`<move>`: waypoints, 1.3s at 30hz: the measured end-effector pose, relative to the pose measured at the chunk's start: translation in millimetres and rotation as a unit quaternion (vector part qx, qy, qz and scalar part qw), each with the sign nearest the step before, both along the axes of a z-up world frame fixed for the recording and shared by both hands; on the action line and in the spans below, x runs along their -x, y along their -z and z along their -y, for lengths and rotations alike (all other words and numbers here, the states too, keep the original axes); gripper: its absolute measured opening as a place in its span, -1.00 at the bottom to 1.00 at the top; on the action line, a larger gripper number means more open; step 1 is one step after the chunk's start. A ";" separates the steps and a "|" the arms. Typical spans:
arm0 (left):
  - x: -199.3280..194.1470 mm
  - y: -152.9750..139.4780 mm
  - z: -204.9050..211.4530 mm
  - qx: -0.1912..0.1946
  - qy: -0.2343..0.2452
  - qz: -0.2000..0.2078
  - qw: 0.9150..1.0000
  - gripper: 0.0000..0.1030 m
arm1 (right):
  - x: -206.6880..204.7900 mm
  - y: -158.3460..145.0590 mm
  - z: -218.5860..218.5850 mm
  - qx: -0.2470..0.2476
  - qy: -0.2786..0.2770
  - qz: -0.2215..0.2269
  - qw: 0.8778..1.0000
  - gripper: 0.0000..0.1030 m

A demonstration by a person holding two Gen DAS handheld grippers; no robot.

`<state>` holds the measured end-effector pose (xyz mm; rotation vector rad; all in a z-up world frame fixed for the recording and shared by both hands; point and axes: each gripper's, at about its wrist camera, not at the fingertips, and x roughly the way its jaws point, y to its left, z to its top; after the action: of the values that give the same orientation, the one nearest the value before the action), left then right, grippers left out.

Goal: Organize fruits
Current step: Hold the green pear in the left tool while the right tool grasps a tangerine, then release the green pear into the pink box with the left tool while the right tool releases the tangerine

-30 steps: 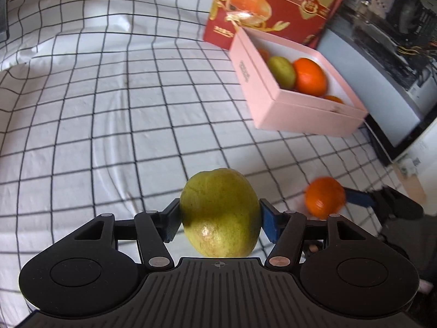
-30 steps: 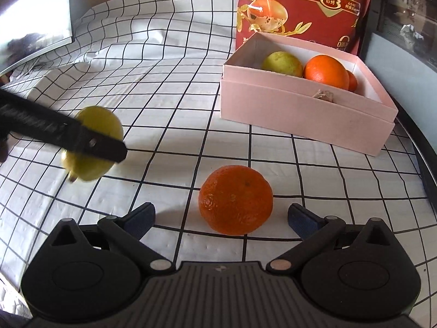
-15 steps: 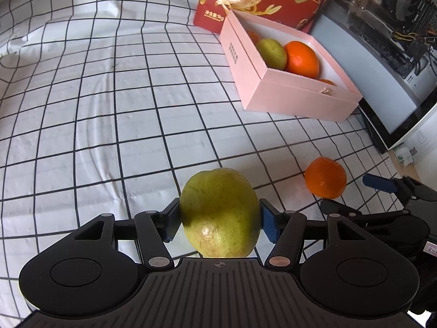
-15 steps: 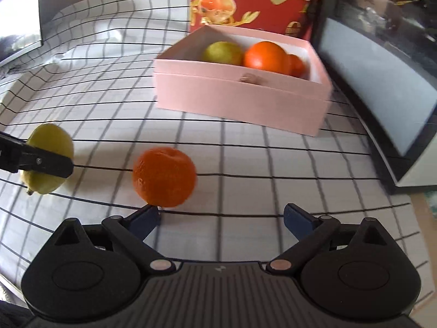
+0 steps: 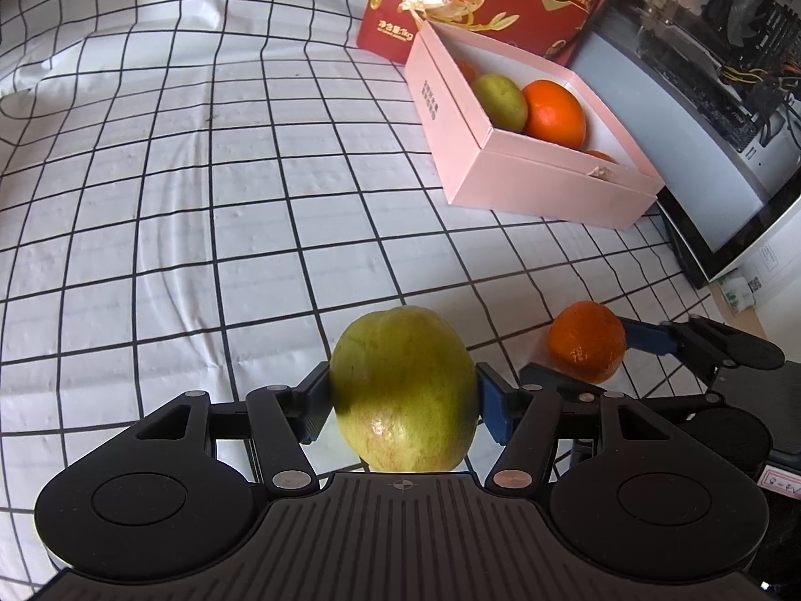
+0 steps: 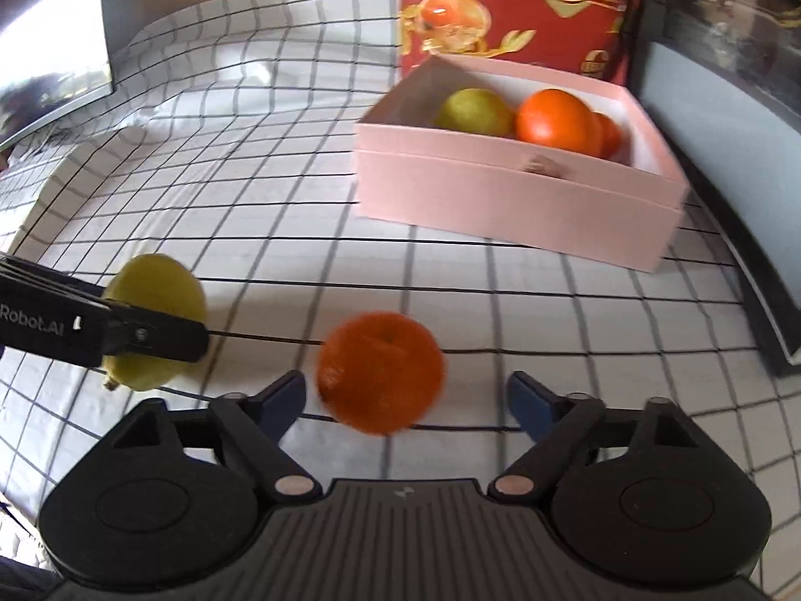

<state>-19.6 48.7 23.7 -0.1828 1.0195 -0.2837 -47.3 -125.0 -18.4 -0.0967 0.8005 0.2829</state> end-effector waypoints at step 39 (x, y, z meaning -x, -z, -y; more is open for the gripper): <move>-158.5 -117.0 67.7 0.109 0.039 0.166 0.979 0.26 | -59.5 -94.1 49.4 -0.009 0.011 0.151 0.988 -0.07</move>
<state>138.9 -19.0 140.6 -0.2849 0.6644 -0.4818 12.2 -174.4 75.8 -0.1102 0.4973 0.2482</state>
